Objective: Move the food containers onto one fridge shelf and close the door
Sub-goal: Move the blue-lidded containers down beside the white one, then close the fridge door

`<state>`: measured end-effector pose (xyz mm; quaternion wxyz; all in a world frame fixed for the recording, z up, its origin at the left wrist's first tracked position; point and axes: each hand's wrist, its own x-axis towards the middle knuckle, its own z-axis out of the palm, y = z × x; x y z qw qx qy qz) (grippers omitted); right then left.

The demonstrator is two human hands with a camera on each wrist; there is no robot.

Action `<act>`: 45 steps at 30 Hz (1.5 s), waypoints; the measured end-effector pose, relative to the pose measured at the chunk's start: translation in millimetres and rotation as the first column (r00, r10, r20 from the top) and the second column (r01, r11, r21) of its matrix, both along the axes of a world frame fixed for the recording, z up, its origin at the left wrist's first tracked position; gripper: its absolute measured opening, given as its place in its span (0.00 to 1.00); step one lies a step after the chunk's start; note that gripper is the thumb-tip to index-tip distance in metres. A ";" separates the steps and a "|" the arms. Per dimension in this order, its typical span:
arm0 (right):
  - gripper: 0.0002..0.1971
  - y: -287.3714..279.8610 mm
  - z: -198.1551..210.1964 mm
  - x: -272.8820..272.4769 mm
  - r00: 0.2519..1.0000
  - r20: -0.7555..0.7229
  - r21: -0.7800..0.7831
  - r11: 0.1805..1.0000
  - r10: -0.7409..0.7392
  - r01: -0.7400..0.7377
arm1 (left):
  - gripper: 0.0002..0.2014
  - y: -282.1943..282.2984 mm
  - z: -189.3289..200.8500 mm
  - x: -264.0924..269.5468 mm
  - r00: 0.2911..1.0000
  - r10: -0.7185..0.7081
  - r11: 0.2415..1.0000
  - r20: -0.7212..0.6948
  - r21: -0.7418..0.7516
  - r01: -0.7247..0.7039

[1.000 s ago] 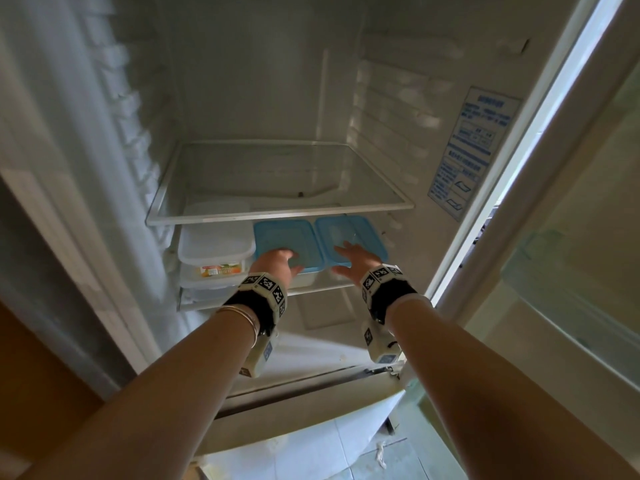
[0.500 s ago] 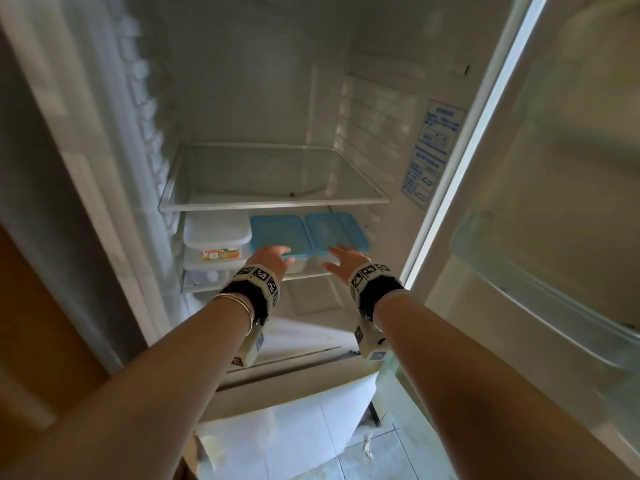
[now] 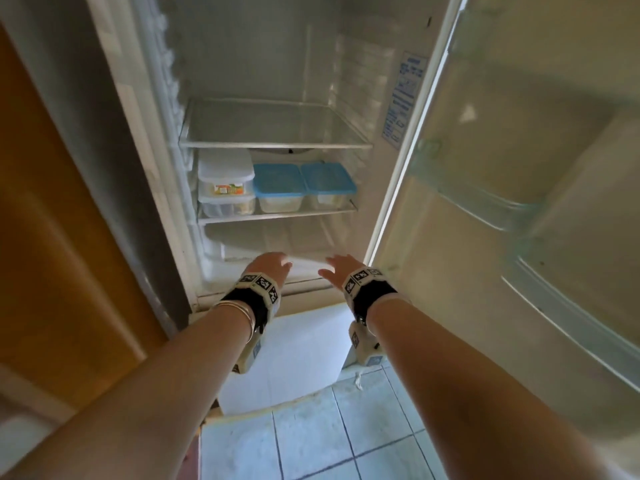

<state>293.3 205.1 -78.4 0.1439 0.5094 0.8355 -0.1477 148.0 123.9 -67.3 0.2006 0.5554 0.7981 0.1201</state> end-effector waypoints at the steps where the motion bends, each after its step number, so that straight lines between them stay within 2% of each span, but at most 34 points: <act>1: 0.29 -7.6 -2.3 5.1 1.000 0.014 -0.010 1.000 0.005 -0.005 | 0.23 -8.3 -1.5 5.7 1.000 0.006 1.000 -0.012 -0.003 -0.006; 7: 0.28 -60.8 -11.8 43.6 0.999 -0.016 0.016 0.999 0.047 -0.047 | 0.20 -58.5 -11.6 47.4 0.996 0.076 0.997 -0.040 -0.008 -0.076; 14: 0.28 -121.5 -27.0 91.4 1.000 -0.006 -0.054 0.998 0.031 -0.031 | 0.21 -128.4 -36.3 100.1 0.985 0.170 0.985 -0.006 -0.035 -0.170; 25: 0.25 -195.5 -27.8 144.7 0.996 -0.059 -0.028 0.997 -0.071 0.069 | 0.23 -185.2 -31.7 147.9 0.994 0.110 0.993 -0.016 -0.052 -0.110; 29: 0.26 -222.6 -12.1 174.3 0.982 -0.140 0.013 0.991 -0.129 0.132 | 0.22 -199.5 -29.2 153.2 0.997 0.078 0.996 -0.005 -0.043 -0.078; 33: 0.24 -244.5 10.1 227.4 0.940 -0.250 0.063 0.965 -0.233 0.256 | 0.22 -211.1 -24.7 159.8 0.998 0.066 0.998 0.004 -0.009 -0.066; 37: 0.19 -255.6 26.4 292.7 0.873 -0.259 0.094 0.889 -0.413 0.449 | 0.22 -214.7 -22.0 171.8 1.000 0.027 0.999 0.008 0.021 -0.027; 39: 0.21 -262.0 36.6 324.7 0.834 -0.237 0.139 0.832 -0.498 0.537 | 0.22 -216.2 -19.6 178.4 1.000 0.024 0.999 0.003 0.026 -0.024; 42: 0.27 -268.0 52.0 372.0 0.679 -0.297 0.176 0.660 -0.671 0.730 | 0.22 -217.1 -15.3 187.2 1.000 0.010 1.000 -0.016 0.028 -0.010; 44: 0.27 -265.3 61.7 394.4 0.530 -0.432 0.133 0.530 -0.730 0.838 | 0.22 -217.2 -12.2 192.7 1.000 0.005 0.999 -0.022 0.034 -0.004; 45: 0.28 -261.1 65.7 401.1 0.453 -0.523 0.074 0.491 -0.722 0.868 | 0.22 -217.4 -10.7 195.4 1.000 0.005 0.999 -0.024 0.037 -0.004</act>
